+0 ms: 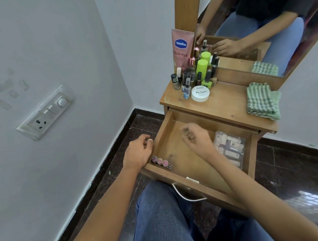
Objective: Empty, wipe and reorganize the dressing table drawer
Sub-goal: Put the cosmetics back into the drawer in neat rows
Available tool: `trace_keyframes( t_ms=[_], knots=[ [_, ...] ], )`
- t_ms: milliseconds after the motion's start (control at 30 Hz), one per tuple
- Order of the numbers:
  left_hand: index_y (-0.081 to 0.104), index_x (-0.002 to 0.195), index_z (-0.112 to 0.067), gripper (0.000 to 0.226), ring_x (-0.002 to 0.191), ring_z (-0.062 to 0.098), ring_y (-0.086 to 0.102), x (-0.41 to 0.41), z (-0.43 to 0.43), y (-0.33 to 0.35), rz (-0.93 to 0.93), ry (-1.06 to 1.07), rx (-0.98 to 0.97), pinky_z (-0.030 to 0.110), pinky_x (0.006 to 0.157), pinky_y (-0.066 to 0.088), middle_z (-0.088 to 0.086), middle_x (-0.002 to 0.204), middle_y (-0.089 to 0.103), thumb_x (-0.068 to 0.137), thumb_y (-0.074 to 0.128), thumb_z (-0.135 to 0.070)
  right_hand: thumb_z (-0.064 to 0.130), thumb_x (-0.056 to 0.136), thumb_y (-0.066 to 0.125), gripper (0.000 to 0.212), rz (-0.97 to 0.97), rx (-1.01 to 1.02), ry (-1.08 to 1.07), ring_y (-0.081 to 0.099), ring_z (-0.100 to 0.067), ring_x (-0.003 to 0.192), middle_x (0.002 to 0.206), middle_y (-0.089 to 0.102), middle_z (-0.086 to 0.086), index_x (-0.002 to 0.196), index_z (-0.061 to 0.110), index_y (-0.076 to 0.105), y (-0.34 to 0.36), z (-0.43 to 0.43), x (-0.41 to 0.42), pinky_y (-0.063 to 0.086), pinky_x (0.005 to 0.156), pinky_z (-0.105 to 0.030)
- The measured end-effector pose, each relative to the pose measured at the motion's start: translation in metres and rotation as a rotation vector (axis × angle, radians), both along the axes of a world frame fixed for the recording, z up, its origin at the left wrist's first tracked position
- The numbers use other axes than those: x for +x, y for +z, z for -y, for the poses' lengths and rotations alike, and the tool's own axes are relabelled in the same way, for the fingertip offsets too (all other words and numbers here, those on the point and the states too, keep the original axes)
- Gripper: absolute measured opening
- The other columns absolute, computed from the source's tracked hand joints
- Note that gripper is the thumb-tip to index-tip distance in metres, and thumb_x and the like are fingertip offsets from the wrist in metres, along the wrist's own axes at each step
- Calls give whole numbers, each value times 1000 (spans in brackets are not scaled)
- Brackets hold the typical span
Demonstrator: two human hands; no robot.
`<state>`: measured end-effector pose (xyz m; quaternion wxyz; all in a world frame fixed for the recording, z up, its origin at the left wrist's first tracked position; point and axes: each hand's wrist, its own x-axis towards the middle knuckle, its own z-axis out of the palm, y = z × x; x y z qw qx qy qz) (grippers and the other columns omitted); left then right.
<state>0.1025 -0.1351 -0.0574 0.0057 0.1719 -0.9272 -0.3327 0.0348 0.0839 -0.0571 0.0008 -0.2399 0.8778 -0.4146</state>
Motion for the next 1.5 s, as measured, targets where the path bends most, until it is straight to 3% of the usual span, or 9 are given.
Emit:
trace_keyframes(
  t_ms=[200, 400, 667, 833, 967, 1100, 1233, 1400, 1500],
  knots=[
    [60, 127, -21, 35, 92, 13, 64, -1, 2, -3, -7, 1, 32, 30, 81, 51, 0, 106, 71, 99, 46, -37, 12, 85, 68, 29, -113, -275, -365, 55, -4, 75, 106, 55, -2, 111, 8, 55, 56, 8, -66, 44, 65, -6],
    [58, 129, -21, 36, 90, 9, 61, -2, 2, -4, -9, -3, 22, 28, 81, 50, -3, 107, 70, 100, 46, -37, 28, 82, 73, 40, -59, -124, -435, 53, -15, 99, 110, 58, -2, 115, 11, 55, 63, 20, -105, 40, 79, -22],
    [59, 129, -21, 35, 88, 7, 59, -1, 2, -5, -18, -2, 24, 27, 79, 48, -2, 108, 70, 100, 46, -36, 12, 83, 69, 21, -53, -119, -458, 55, -20, 85, 92, 59, -5, 100, 7, 58, 55, 38, -105, 49, 73, -36],
    [60, 126, -22, 35, 89, 12, 63, -1, 2, -4, -27, 4, 32, 29, 77, 49, -1, 104, 71, 99, 46, -37, 18, 86, 66, 16, -137, -168, -187, 57, -9, 79, 95, 61, 1, 100, 14, 59, 46, 42, -55, 47, 66, -19],
    [61, 124, -22, 34, 90, 18, 65, -1, 2, -4, -29, 0, 20, 35, 79, 53, 1, 100, 71, 98, 46, -38, 21, 84, 69, 17, 18, 97, 73, 59, -15, 75, 90, 61, -1, 95, 20, 57, 2, 41, -15, 53, 70, -35],
    [60, 125, -23, 34, 89, 16, 65, -1, 2, -4, -12, 3, 20, 35, 81, 54, -1, 100, 71, 98, 45, -38, 17, 86, 68, 23, 208, 215, 94, 57, -21, 84, 98, 60, -9, 102, 10, 55, -31, 45, 0, 48, 74, -33],
    [59, 127, -22, 34, 88, 15, 64, -2, 1, -4, -2, 3, 21, 35, 80, 53, -2, 99, 70, 99, 46, -38, 14, 84, 71, 27, 247, 187, 98, 53, -17, 81, 101, 58, -10, 106, 7, 56, -38, 52, 2, 41, 69, -25],
    [59, 127, -23, 35, 90, 15, 65, -1, 2, -4, 1, 7, 19, 37, 83, 54, -2, 101, 70, 99, 45, -38, 8, 82, 72, 30, 314, 131, 107, 62, -23, 85, 106, 60, -12, 107, 6, 57, -42, 55, 4, 52, 74, -33],
    [59, 127, -23, 35, 90, 14, 64, -2, 2, -5, 1, 6, 14, 36, 82, 54, -3, 101, 70, 99, 45, -38, 7, 82, 73, 30, 335, 121, 122, 61, -21, 80, 100, 60, -10, 107, 5, 57, -44, 57, 6, 51, 67, -22]
  ],
)
